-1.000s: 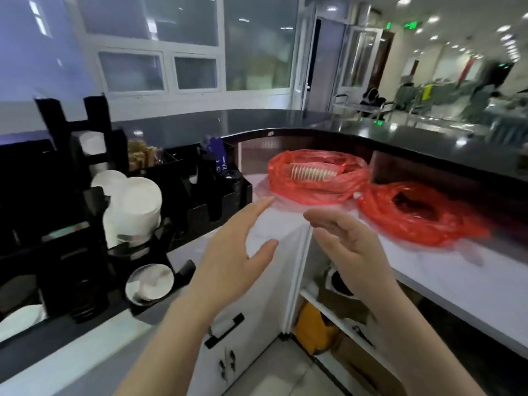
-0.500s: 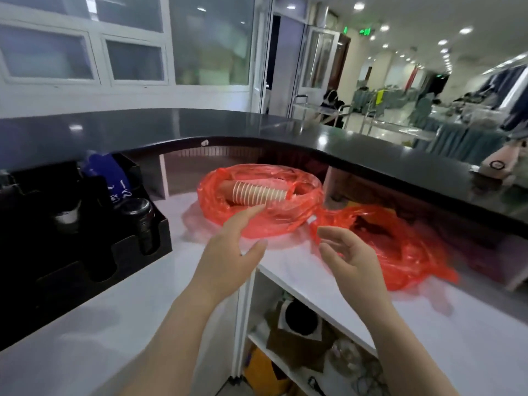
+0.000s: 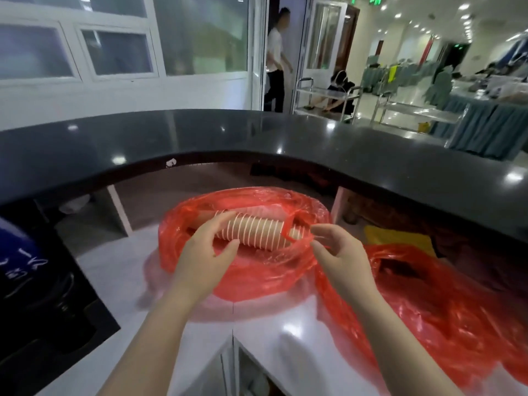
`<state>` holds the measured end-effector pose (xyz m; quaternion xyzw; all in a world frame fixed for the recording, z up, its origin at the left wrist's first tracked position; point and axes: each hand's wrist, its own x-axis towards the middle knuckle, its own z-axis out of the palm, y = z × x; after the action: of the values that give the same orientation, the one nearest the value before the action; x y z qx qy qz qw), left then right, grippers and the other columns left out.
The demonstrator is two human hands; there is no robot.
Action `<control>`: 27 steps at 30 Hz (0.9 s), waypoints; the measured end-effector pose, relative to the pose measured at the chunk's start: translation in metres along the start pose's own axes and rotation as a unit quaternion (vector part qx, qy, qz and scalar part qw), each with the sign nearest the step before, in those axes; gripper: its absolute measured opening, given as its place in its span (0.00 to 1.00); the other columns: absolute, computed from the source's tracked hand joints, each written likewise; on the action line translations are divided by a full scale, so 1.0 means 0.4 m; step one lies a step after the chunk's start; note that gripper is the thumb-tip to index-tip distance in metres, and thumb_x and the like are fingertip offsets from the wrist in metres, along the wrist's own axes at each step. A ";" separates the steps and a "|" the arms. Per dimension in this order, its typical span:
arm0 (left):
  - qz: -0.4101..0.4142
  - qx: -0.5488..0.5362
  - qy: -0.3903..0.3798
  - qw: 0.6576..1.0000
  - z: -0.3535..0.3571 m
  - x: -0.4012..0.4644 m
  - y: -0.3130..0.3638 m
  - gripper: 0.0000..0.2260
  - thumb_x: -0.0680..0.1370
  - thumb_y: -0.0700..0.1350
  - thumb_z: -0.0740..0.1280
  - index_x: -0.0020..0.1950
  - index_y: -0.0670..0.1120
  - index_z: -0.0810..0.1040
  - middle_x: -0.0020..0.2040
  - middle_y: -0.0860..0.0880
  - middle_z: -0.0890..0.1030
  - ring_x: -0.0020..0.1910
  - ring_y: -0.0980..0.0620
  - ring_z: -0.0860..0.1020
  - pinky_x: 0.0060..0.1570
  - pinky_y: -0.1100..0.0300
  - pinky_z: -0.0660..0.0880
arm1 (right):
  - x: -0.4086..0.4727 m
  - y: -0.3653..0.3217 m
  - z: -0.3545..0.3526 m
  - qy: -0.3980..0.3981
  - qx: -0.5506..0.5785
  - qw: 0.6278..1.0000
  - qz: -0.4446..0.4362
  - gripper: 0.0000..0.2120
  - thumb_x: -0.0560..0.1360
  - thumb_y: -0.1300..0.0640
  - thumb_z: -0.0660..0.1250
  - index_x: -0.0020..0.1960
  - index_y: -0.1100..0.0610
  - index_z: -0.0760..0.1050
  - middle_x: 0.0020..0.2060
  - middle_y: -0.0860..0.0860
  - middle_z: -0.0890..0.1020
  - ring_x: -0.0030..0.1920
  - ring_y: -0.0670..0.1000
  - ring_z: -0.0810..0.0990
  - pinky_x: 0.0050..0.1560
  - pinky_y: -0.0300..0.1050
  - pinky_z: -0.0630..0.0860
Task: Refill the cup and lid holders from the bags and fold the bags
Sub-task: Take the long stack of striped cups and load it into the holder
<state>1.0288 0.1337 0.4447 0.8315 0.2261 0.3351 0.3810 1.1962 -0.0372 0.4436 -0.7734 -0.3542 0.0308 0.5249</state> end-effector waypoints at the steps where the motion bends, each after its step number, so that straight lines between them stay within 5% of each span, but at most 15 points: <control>1: -0.010 0.010 0.007 1.000 0.007 0.021 -0.013 0.23 0.76 0.40 0.67 0.65 0.63 0.70 0.64 0.64 0.74 0.66 0.61 0.71 0.67 0.56 0.67 | 0.044 0.011 0.015 -0.006 0.001 1.000 -0.003 0.11 0.74 0.59 0.68 0.52 0.45 0.77 0.46 0.38 0.81 0.48 0.35 0.79 0.45 0.25 0.72; 6: -0.043 0.091 0.036 0.994 0.022 0.093 -0.084 0.20 0.76 0.38 0.67 0.63 0.58 0.74 0.61 0.63 0.74 0.61 0.65 0.70 0.59 0.79 0.61 | 0.218 0.090 0.117 -0.088 -0.094 0.991 -0.037 0.14 0.72 0.61 0.69 0.57 0.52 0.79 0.51 0.45 0.82 0.50 0.43 0.80 0.54 0.37 0.74; 9: -0.068 0.132 0.039 0.988 0.019 0.128 -0.127 0.14 0.76 0.37 0.68 0.55 0.54 0.82 0.57 0.63 0.76 0.64 0.63 0.69 0.57 0.83 0.57 | 0.276 0.149 0.153 -0.173 -0.237 0.950 -0.107 0.15 0.73 0.58 0.67 0.59 0.51 0.79 0.56 0.47 0.81 0.58 0.51 0.78 0.61 0.46 0.70; 13: -0.072 0.205 -0.008 0.976 0.026 0.188 -0.189 0.10 0.76 0.39 0.68 0.54 0.51 0.84 0.58 0.58 0.80 0.68 0.58 0.68 0.64 0.63 0.64 | 0.305 0.217 0.164 -0.257 -0.427 0.853 -0.154 0.15 0.77 0.50 0.59 0.63 0.45 0.74 0.59 0.44 0.78 0.64 0.51 0.72 0.70 0.61 0.53; 18: -0.136 0.357 -0.159 0.910 0.030 0.282 -0.298 0.24 0.76 0.54 0.67 0.72 0.56 0.68 0.73 0.56 0.67 0.76 0.51 0.57 0.71 0.42 0.56 | 0.320 0.270 0.113 -0.199 -0.476 0.848 -0.124 0.15 0.76 0.47 0.63 0.61 0.44 0.77 0.55 0.43 0.81 0.62 0.51 0.74 0.69 0.69 0.49; 22: -0.166 0.370 -0.203 0.891 0.037 0.335 -0.388 0.37 0.73 0.57 0.69 0.77 0.53 0.56 0.75 0.49 0.62 0.74 0.45 0.60 0.71 0.43 0.60 | 0.336 0.303 0.087 -0.180 -0.462 0.865 -0.074 0.16 0.76 0.47 0.63 0.63 0.43 0.76 0.57 0.44 0.79 0.64 0.51 0.73 0.71 0.64 0.55; 27: -0.142 0.362 -0.201 0.899 0.037 0.396 -0.444 0.37 0.69 0.59 0.72 0.74 0.54 0.60 0.65 0.46 0.74 0.62 0.46 0.75 0.61 0.54 0.72 | 0.350 0.349 0.071 -0.179 -0.345 0.921 -0.017 0.21 0.75 0.37 0.62 0.61 0.47 0.77 0.56 0.45 0.79 0.59 0.50 0.74 0.60 0.44 0.70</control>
<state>1.1248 0.3345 0.3588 0.9209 0.3659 -0.0017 0.1343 1.3608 0.0388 0.3600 -0.8823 -0.4434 0.0355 0.1538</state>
